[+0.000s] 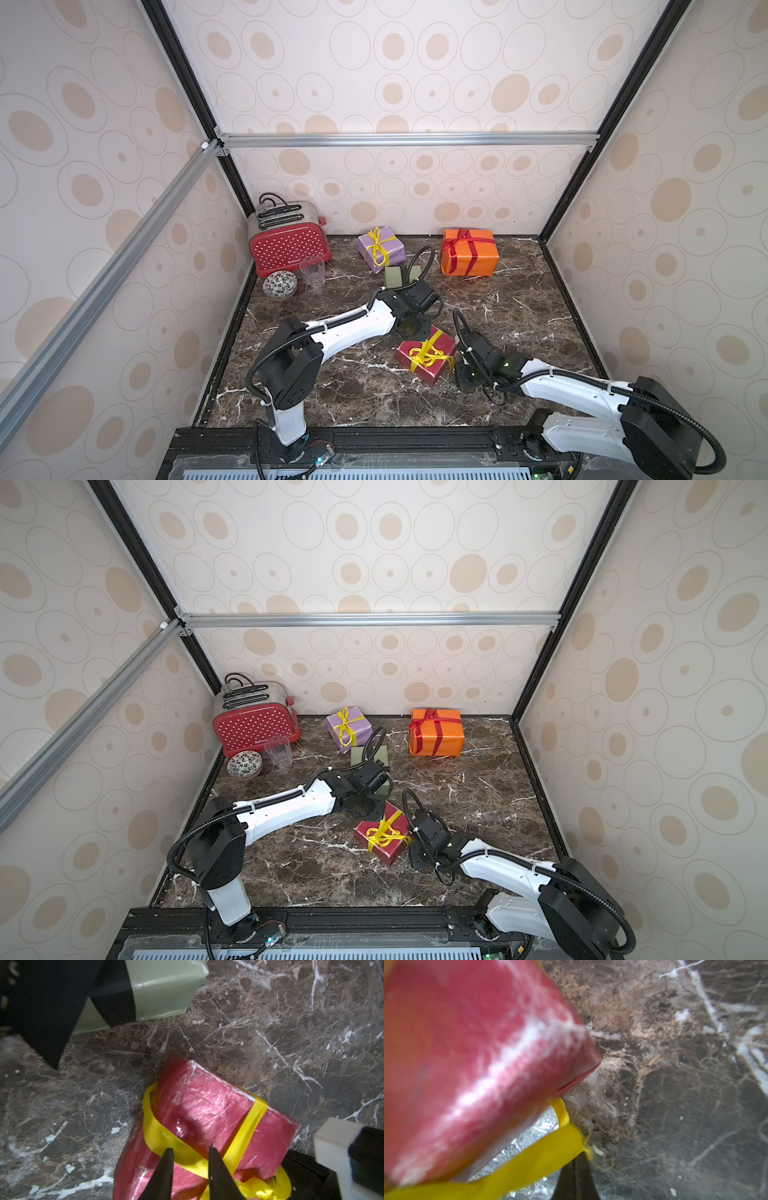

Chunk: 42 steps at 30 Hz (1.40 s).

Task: Untie the ribbon bows on the gift boxes
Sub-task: Untie the ribbon from the gift box.

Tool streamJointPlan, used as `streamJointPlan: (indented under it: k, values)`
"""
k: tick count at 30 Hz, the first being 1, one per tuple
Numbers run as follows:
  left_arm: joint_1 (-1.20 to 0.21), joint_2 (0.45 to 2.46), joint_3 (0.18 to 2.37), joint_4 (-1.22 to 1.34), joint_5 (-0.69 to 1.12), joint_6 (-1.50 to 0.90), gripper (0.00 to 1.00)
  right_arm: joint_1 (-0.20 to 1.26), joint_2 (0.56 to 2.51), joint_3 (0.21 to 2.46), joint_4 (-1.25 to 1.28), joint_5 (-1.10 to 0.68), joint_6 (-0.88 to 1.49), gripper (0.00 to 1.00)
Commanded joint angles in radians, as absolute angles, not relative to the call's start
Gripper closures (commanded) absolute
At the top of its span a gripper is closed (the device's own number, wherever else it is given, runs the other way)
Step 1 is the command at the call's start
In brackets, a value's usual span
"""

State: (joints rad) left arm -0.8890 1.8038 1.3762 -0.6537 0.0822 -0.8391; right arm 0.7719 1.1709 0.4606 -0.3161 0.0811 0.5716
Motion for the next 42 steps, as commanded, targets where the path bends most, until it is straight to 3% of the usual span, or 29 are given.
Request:
streamJointPlan:
  k: [1, 5, 10, 15, 25, 28, 33, 38, 42]
  values:
    - [-0.899, 1.845, 1.411, -0.702, 0.086, -0.889, 0.66, 0.767, 1.178, 0.473, -0.325, 0.081, 0.576, 1.0]
    - [-0.912, 1.849, 1.415, -0.693, 0.081, -0.897, 0.6, 0.766, 1.173, 0.47, -0.323, 0.083, 0.576, 1.0]
    - [-0.927, 1.848, 1.415, -0.714, 0.084, -0.887, 0.45, 0.767, 1.173, 0.47, -0.324, 0.08, 0.577, 1.0]
    - [-0.928, 1.807, 1.383, -0.737, 0.069, -0.894, 0.4, 0.767, 1.17, 0.469, -0.325, 0.081, 0.576, 1.0]
    - [-0.955, 1.852, 1.423, -0.769, 0.041, -0.938, 0.41, 0.766, 1.185, 0.474, -0.328, 0.082, 0.578, 1.0]
    - [-0.958, 1.893, 1.432, -0.777, 0.02, -0.957, 0.48, 0.767, 1.175, 0.471, -0.329, 0.079, 0.578, 1.0]
    - [-0.958, 1.9, 1.4, -0.748, -0.02, -0.992, 0.67, 0.766, 1.149, 0.459, -0.325, 0.078, 0.58, 1.0]
    - [-0.959, 1.88, 1.401, -0.717, -0.045, -0.987, 0.97, 0.767, 1.156, 0.464, -0.321, 0.077, 0.572, 1.0]
    - [-0.956, 1.846, 1.414, -0.711, -0.085, -0.974, 1.0, 0.766, 1.16, 0.466, -0.321, 0.08, 0.575, 1.0]
